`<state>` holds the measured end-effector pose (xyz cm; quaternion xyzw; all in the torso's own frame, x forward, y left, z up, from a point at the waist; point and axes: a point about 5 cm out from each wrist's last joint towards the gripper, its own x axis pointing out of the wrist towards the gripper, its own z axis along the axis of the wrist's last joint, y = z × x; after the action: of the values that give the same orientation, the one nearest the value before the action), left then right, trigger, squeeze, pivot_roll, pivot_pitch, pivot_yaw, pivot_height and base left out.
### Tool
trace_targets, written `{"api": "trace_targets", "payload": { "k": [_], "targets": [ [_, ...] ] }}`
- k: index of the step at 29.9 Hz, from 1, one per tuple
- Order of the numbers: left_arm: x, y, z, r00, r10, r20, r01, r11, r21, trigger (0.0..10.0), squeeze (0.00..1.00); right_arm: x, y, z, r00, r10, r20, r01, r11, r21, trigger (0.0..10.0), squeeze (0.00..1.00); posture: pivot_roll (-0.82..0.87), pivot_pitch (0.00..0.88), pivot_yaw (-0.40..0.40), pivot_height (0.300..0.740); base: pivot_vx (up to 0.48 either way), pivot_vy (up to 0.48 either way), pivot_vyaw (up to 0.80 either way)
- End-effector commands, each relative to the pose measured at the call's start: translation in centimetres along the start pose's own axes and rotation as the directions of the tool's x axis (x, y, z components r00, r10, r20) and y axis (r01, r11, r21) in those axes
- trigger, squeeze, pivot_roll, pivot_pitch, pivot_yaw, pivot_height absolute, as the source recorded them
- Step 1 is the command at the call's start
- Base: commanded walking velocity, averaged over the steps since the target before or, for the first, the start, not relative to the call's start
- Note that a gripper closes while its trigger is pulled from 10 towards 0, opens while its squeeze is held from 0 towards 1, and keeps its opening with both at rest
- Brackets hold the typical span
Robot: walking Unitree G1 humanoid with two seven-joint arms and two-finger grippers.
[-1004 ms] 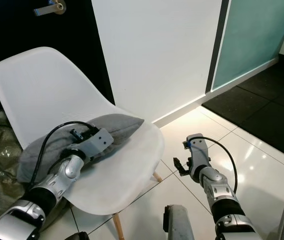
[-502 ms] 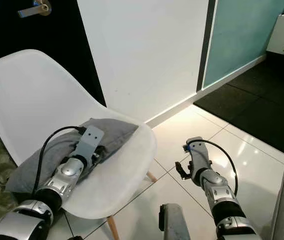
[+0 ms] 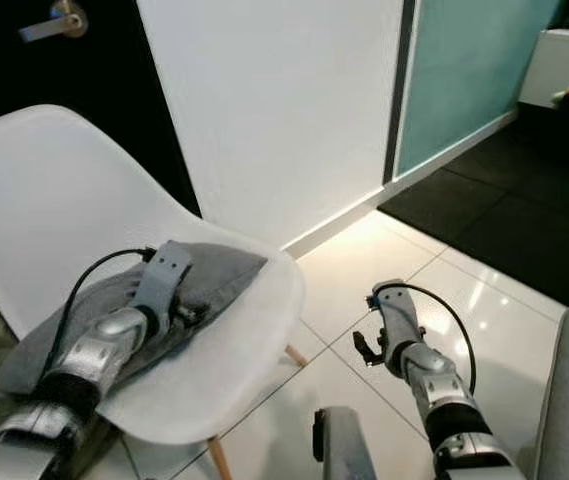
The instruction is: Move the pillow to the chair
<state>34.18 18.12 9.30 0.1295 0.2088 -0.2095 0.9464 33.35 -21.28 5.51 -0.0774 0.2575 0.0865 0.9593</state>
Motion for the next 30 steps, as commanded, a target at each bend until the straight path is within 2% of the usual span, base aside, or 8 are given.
{"api": "trace_targets", "payload": {
  "k": [1, 12, 15, 17, 20, 25, 26, 30],
  "targets": [
    [-1.8, 0.1, -0.1, 0.997, -0.072, -0.033, 0.073, 0.997, 0.015, 10.0, 1.0, 0.2, 0.2, 0.1, 1.0, -0.001, -0.022, 0.001, 1.0, -0.01, 10.0, 0.0, -0.19, 0.028, 0.051, 0.44, 0.0, 0.0, 0.0],
    [-6.4, -1.4, 1.5, 0.95, -0.309, 0.045, 0.304, 0.949, 0.089, 10.0, 1.0, 0.3, -0.2, 0.4, 0.999, -0.034, -0.04, 0.034, 0.999, -0.024, 10.0, 0.0, -0.18, 0.01, 0.052, 0.44, 0.0, 0.0, 0.0],
    [-6.8, -1.8, 1.5, 0.942, -0.331, 0.05, 0.327, 0.942, 0.078, 10.0, 0.97, 0.4, -0.2, 0.3, 0.998, -0.041, -0.048, 0.04, 0.999, -0.023, 10.0, 0.0, -0.18, 0.009, 0.051, 0.44, 0.0, 0.0, 0.0],
    [-7.5, -2.7, 1.5, 0.928, -0.368, 0.062, 0.366, 0.93, 0.047, 10.0, 0.0, 0.3, -0.3, 0.1, 0.997, -0.054, -0.062, 0.052, 0.998, -0.022, 10.0, 0.0, -0.18, 0.011, 0.053, 0.44, 0.0, 0.0, 0.0],
    [-7.9, -3.5, 1.8, 0.918, -0.381, 0.109, 0.379, 0.925, 0.035, 10.0, 0.0, 0.3, -0.5, 0.0, 0.996, -0.065, -0.066, 0.064, 0.998, -0.019, 10.0, 0.0, -0.18, 0.012, 0.053, 0.44, 0.0, 0.0, 0.0],
    [-7.7, -4.0, 3.1, 0.925, -0.299, 0.236, 0.309, 0.951, -0.006, 10.0, 0.0, 0.4, -0.2, 0.8, 0.999, -0.041, 0.002, 0.041, 0.999, 0.027, 10.0, 0.0, -0.17, 0.02, 0.054, 0.44, 0.0, 0.0, 0.0],
    [-7.2, -4.0, 4.0, 0.924, -0.169, 0.344, 0.205, 0.976, -0.07, 10.0, 0.0, 0.4, 0.3, 2.0, 0.995, -0.009, 0.096, 0.003, 0.998, 0.063, 10.0, 0.0, -0.16, 0.022, 0.052, 0.445, 0.0, 0.0, 0.0],
    [-6.9, -4.0, 4.8, 0.898, -0.026, 0.44, 0.119, 0.976, -0.184, 10.0, 0.0, 0.4, 0.9, 3.0, 0.987, 0.018, 0.163, -0.031, 0.997, 0.076, 10.0, 0.0, -0.16, 0.024, 0.048, 0.46, 0.0, 0.0, 0.0]
  ]
}}
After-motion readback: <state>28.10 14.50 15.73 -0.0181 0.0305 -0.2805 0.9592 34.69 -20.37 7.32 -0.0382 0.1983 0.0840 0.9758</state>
